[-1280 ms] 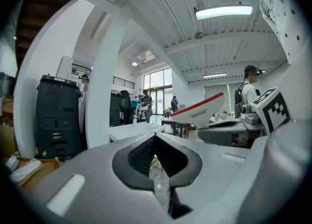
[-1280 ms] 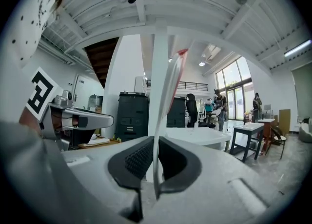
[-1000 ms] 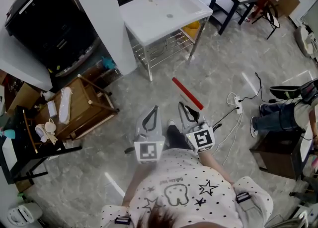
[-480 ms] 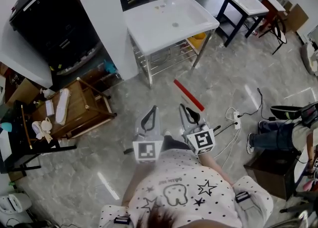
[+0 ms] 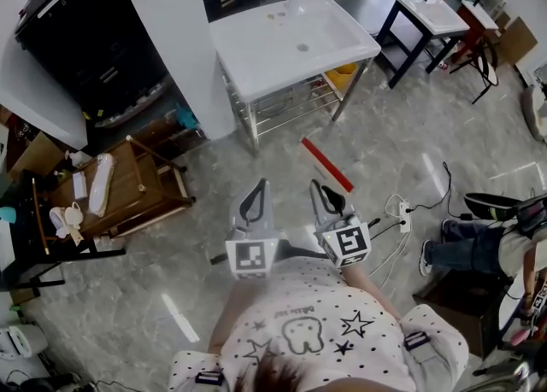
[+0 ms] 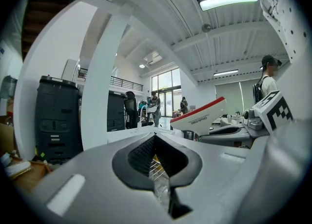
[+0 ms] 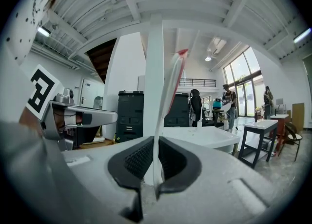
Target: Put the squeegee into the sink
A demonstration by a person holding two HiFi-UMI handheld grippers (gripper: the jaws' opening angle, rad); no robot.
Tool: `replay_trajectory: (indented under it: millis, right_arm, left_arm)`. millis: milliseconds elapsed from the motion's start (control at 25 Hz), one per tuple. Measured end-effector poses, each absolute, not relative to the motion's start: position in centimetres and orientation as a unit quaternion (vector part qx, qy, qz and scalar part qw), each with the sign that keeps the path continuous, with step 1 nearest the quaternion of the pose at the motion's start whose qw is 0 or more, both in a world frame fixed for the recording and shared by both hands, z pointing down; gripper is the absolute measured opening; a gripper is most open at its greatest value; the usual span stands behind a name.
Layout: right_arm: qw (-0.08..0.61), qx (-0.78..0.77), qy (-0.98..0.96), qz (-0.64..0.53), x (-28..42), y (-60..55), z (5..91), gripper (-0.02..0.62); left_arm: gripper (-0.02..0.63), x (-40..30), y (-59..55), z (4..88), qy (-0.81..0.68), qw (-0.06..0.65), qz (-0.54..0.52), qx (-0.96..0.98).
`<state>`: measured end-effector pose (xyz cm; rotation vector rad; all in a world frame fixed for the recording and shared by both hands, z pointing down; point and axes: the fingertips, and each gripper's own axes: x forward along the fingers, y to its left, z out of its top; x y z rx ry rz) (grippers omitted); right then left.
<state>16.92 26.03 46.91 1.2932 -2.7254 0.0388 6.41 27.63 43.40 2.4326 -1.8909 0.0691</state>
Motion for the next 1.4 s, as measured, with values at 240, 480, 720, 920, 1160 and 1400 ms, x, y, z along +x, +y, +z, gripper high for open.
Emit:
replay_trajectory:
  millis: [240, 480, 720, 920, 1160, 1400]
  right_arm:
    - [0.064, 0.426, -0.902, 0.018, 16.8, 25.2, 47.4, 0.017]
    - [0.068, 0.427, -0.901, 0.023, 15.8, 23.8, 47.4, 0.017]
    - [0.063, 0.435, -0.898, 0.025, 14.0, 20.9, 46.7, 0.017]
    - [0.058, 0.445, -0.893, 0.028, 12.4, 18.5, 45.8, 0.017]
    - [0.058, 0.456, -0.888, 0.029, 10.8, 16.2, 46.2, 0.017]
    - [0.059, 0.470, -0.880, 0.031, 9.6, 14.7, 46.6, 0.017]
  left_arm:
    - [-0.006, 6.7, 26.4, 43.4, -0.610, 0.033, 0.019, 0.792]
    - [-0.006, 6.4, 24.9, 43.2, -0.600, 0.034, 0.023, 0.799]
    - [-0.006, 4.3, 21.8, 42.8, -0.598, 0.041, 0.022, 0.800]
    - [-0.006, 2.7, 19.3, 42.0, -0.589, 0.035, 0.027, 0.807]
    - [-0.006, 0.9, 16.9, 42.4, -0.584, 0.041, 0.022, 0.811]
    - [-0.006, -0.5, 15.1, 42.9, -0.575, 0.045, 0.020, 0.817]
